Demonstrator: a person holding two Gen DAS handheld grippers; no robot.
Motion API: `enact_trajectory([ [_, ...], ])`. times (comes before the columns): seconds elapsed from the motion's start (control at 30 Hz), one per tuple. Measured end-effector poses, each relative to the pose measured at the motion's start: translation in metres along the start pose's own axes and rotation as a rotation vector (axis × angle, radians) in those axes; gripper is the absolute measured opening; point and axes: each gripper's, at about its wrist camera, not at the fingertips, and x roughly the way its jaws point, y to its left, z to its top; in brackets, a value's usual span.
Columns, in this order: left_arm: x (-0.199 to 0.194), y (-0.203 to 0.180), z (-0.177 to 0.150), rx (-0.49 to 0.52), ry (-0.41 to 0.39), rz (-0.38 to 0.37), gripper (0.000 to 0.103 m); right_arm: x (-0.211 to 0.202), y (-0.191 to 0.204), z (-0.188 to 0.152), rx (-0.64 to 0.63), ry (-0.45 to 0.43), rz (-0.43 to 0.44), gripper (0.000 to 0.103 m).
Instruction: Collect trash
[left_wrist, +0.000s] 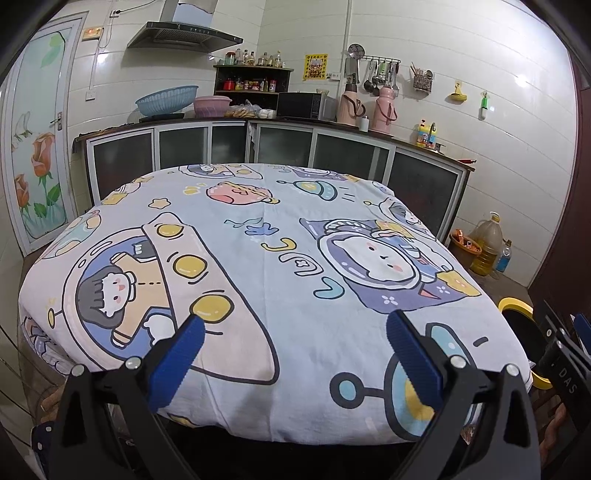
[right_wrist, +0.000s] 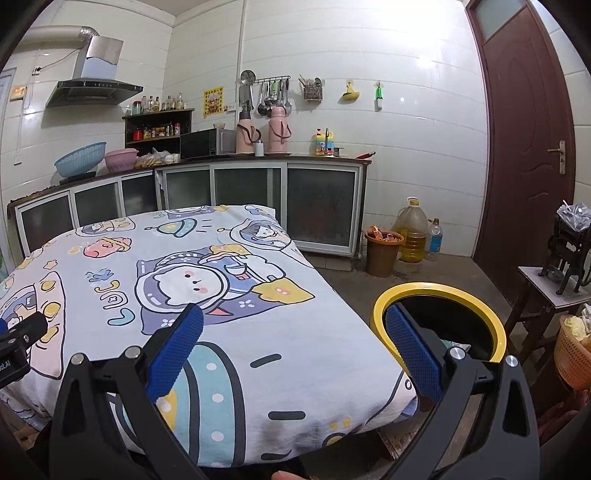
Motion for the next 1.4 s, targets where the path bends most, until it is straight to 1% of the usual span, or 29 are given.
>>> enact_trajectory([
  [1.4,0.0035,-0.0051,-0.0049,0.008,0.016,-0.021,0.095,0.0083,-0.0005,-0.0053,-0.004,0.04,-0.005,0.095],
])
